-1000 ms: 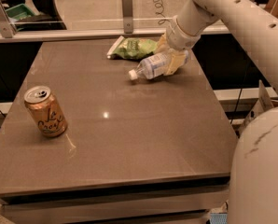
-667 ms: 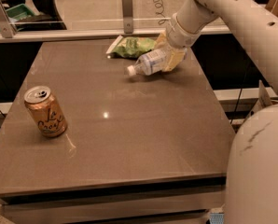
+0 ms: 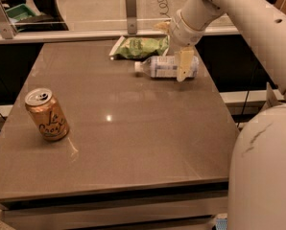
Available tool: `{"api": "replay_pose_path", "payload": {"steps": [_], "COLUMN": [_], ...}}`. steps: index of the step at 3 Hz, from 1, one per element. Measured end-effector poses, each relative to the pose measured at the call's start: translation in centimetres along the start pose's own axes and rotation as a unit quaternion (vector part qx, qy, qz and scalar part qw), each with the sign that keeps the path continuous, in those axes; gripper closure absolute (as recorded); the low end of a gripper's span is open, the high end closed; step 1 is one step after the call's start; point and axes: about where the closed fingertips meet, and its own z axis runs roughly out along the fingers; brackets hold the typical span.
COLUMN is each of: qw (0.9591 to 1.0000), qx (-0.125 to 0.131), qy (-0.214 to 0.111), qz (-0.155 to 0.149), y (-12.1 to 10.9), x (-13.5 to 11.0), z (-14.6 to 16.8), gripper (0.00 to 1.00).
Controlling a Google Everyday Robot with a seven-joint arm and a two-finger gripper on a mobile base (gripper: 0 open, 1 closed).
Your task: Move blue plastic bottle near green jalapeno chip bag
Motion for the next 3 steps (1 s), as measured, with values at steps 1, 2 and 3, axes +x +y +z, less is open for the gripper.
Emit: {"api": "replay_pose_path", "payload": {"steps": [1,2,3], "qw": [1.0000,0.9996,0.9980], "qx": [0.000,0.018,0.044], "qy": [0.000,0.000,-0.001], "qz": [0.001,0.020,0.047], "y": [0.0,0.9,3.3], "x": [0.0,1.4,3.1], "z": [-0.2,-2.8,-7.6], "gripper": [0.00,0.00,0.00]}}
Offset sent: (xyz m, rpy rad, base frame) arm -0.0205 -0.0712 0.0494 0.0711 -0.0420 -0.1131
